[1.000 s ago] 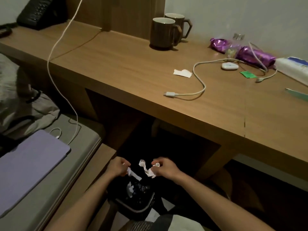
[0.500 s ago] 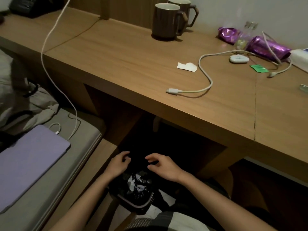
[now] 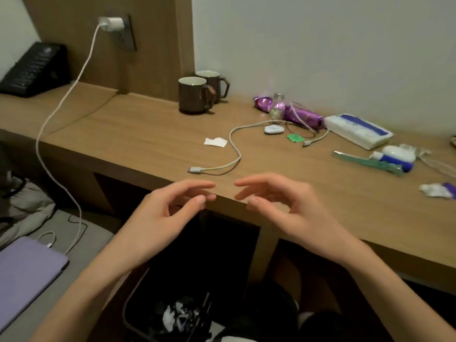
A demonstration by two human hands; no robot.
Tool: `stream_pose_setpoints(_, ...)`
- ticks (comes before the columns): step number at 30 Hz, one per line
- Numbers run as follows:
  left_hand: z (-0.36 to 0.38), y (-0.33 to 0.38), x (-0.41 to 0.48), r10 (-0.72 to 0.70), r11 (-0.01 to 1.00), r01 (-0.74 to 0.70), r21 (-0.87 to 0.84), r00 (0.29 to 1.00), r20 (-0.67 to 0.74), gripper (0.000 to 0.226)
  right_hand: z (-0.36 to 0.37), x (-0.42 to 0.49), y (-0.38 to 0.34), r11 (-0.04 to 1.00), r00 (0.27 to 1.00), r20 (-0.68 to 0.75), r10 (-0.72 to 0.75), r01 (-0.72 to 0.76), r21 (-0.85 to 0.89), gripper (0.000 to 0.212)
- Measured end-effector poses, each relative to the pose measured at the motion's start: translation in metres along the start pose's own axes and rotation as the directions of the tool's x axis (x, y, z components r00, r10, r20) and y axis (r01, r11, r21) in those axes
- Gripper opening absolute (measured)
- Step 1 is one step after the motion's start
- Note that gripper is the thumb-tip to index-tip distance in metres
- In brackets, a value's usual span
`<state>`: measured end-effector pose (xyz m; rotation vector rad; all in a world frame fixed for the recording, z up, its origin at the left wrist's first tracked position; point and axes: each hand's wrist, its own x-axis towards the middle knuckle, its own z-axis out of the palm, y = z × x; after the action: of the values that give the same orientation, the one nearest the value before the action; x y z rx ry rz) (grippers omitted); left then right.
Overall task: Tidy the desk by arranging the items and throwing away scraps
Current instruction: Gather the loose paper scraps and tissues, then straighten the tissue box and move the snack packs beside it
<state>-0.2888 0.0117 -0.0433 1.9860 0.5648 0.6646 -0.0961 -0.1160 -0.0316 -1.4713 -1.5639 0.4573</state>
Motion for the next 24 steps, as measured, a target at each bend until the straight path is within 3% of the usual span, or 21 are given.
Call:
stream_pose_setpoints(6, 0.037, 0.063, 0.063, 0.161, 0.987, -0.161, 0.003, 0.986, 0.049, 0.029, -0.084, -0.009, 0.000, 0.987, 0.960, -0.279, -0.031, -0.015, -0.161, 0.028)
stream_pose_setpoints(14, 0.119, 0.087, 0.163, 0.308, 0.948, -0.313, 0.055, 0.948, 0.077, 0.030, -0.179, -0.014, 0.063, 0.896, 0.833, -0.535, 0.138, -0.335, -0.291, 0.020)
stream_pose_setpoints(19, 0.165, 0.072, 0.227, 0.375, 0.881, -0.380, 0.282, 0.924, 0.074, 0.034, -0.221, -0.003, 0.113, 0.795, 0.773, -0.585, 0.243, -0.505, -0.337, 0.020)
stream_pose_setpoints(24, 0.192, 0.046, 0.272, 0.341, 0.830, -0.320, 0.456, 0.939, 0.038, 0.040, -0.238, 0.017, 0.139, 0.706, 0.785, -0.527, 0.327, -0.573, -0.416, 0.027)
